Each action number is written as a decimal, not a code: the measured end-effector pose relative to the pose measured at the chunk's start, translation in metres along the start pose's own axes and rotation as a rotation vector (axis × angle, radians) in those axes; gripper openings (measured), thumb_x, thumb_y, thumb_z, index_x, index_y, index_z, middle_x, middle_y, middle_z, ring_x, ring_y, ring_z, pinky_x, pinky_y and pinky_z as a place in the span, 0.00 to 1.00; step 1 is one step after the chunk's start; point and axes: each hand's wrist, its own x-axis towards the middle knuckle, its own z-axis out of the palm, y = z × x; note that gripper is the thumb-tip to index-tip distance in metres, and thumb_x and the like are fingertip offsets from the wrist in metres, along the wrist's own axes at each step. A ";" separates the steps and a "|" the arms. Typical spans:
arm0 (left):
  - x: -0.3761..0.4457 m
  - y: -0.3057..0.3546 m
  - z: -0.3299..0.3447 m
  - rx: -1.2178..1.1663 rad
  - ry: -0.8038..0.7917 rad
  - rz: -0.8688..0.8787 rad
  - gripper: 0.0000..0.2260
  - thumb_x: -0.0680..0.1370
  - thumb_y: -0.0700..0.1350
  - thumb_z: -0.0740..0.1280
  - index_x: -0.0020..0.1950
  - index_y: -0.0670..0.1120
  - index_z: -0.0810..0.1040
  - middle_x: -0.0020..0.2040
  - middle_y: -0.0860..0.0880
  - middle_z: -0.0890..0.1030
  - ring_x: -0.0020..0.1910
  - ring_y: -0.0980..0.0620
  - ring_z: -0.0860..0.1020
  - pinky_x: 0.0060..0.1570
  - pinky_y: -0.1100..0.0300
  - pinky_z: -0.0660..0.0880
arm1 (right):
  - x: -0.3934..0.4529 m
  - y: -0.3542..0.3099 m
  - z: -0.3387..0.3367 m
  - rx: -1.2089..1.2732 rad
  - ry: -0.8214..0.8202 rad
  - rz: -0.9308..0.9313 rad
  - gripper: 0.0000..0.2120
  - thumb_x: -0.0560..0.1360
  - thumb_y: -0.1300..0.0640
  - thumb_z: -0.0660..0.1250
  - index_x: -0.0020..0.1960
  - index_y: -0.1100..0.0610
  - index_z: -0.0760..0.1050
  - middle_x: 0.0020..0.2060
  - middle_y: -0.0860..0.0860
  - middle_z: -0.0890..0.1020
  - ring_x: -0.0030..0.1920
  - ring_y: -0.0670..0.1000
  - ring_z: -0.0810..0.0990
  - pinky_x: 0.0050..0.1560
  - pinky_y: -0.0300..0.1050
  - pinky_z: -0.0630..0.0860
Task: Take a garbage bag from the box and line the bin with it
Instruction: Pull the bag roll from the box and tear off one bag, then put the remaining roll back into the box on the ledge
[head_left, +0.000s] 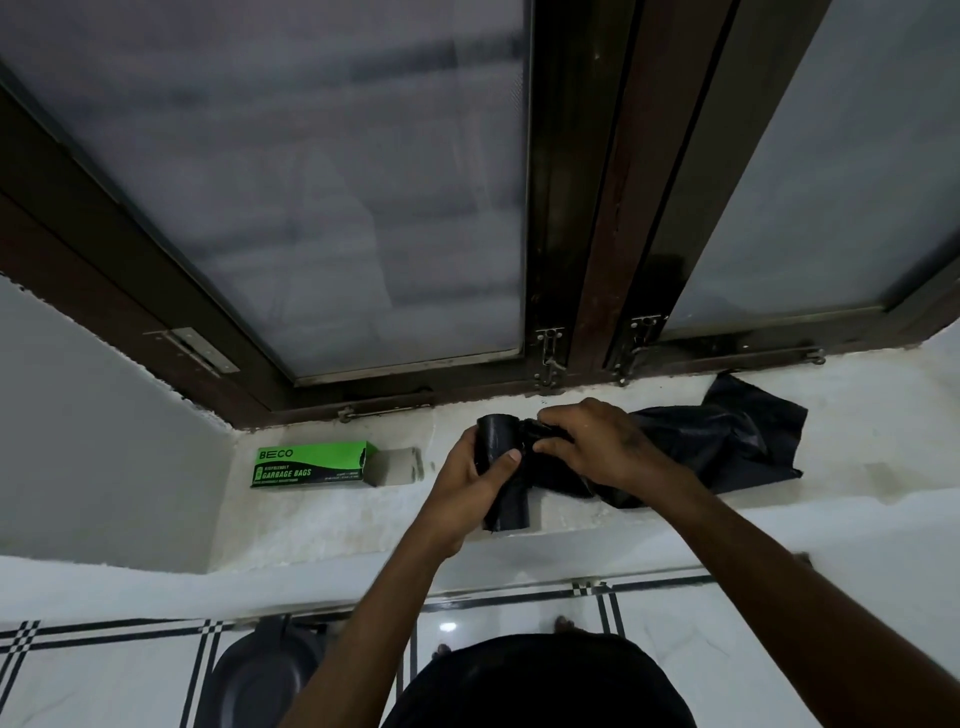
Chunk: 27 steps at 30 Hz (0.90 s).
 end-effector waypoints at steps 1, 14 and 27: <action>-0.003 -0.001 -0.003 0.006 -0.023 -0.013 0.17 0.81 0.45 0.68 0.69 0.50 0.72 0.63 0.47 0.81 0.59 0.51 0.81 0.49 0.61 0.81 | 0.001 0.006 -0.002 -0.064 0.034 0.049 0.08 0.79 0.49 0.66 0.47 0.53 0.76 0.42 0.53 0.83 0.45 0.57 0.81 0.41 0.47 0.73; -0.006 0.013 -0.027 -0.531 0.084 -0.100 0.13 0.81 0.42 0.65 0.65 0.42 0.76 0.48 0.44 0.85 0.46 0.47 0.84 0.62 0.44 0.77 | -0.008 0.046 -0.001 -0.012 0.240 0.096 0.21 0.73 0.35 0.68 0.58 0.48 0.78 0.53 0.47 0.84 0.54 0.51 0.81 0.49 0.44 0.75; -0.004 0.018 -0.020 -0.562 0.245 -0.094 0.10 0.78 0.38 0.69 0.59 0.43 0.78 0.51 0.44 0.82 0.52 0.46 0.81 0.52 0.53 0.78 | -0.028 -0.011 -0.003 0.464 0.514 0.238 0.08 0.79 0.53 0.67 0.58 0.51 0.78 0.47 0.47 0.81 0.49 0.43 0.78 0.47 0.33 0.74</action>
